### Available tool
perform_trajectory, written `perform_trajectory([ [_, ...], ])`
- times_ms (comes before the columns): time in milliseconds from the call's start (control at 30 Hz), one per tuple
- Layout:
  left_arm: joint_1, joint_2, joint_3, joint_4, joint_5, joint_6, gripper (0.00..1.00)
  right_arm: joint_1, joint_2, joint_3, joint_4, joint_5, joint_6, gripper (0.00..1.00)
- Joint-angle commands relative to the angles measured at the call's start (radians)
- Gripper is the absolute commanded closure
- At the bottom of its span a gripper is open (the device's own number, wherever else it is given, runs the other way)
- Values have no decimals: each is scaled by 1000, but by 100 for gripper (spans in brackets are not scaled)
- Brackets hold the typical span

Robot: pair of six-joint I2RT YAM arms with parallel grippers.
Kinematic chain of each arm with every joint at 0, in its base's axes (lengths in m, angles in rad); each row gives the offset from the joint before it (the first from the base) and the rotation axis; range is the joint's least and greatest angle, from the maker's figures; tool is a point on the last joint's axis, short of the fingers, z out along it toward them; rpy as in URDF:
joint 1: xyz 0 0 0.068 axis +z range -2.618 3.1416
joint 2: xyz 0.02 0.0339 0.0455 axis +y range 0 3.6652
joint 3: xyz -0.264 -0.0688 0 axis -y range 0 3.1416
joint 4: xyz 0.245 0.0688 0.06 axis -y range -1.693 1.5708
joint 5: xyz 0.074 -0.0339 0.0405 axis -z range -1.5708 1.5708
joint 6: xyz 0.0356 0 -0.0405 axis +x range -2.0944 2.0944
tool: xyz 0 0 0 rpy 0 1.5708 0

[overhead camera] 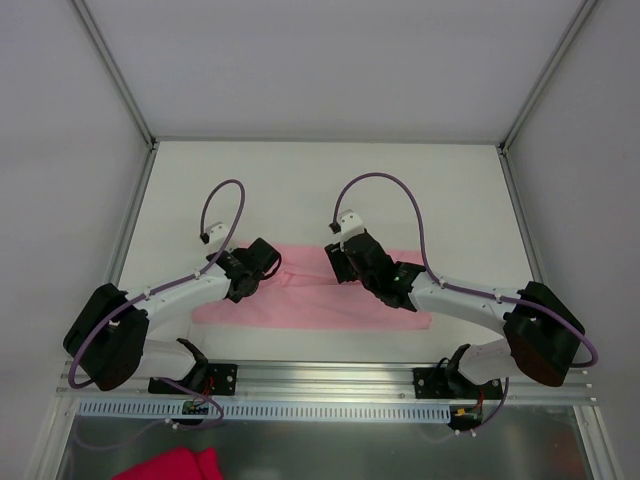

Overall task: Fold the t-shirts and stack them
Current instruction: Fold the other side of the tshirt into a rectangle

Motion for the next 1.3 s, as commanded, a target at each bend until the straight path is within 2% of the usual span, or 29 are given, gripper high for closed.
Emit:
perform_trajectory([
  [0,-8,-2,22,-21,-37,-2,76,-3,-17,23,29,24,-12,43],
  [267,-10,-4,8,-14,-26,-3,69,-3,6,32,29,27,-10,43],
  [567,-10,16,-28,40,-12,-3,72,-9,6,31,21,40,-12,43],
  [1000,-10,39,-41,48,-3,-17,69,-16,15,35,20,28,-7,43],
  [1067,-10,52,-41,55,0,-17,73,-16,12,37,17,30,-7,43],
  [1133,-10,53,-43,60,1,-25,83,-16,11,35,17,28,-7,43],
  [1200,-10,52,-43,57,-2,-29,88,-16,12,35,17,30,-7,43],
  [1233,-10,46,-43,49,-5,-29,97,-16,14,35,18,30,-7,43],
  [1267,-11,42,-43,43,-8,-34,100,-16,12,37,18,28,-4,43],
])
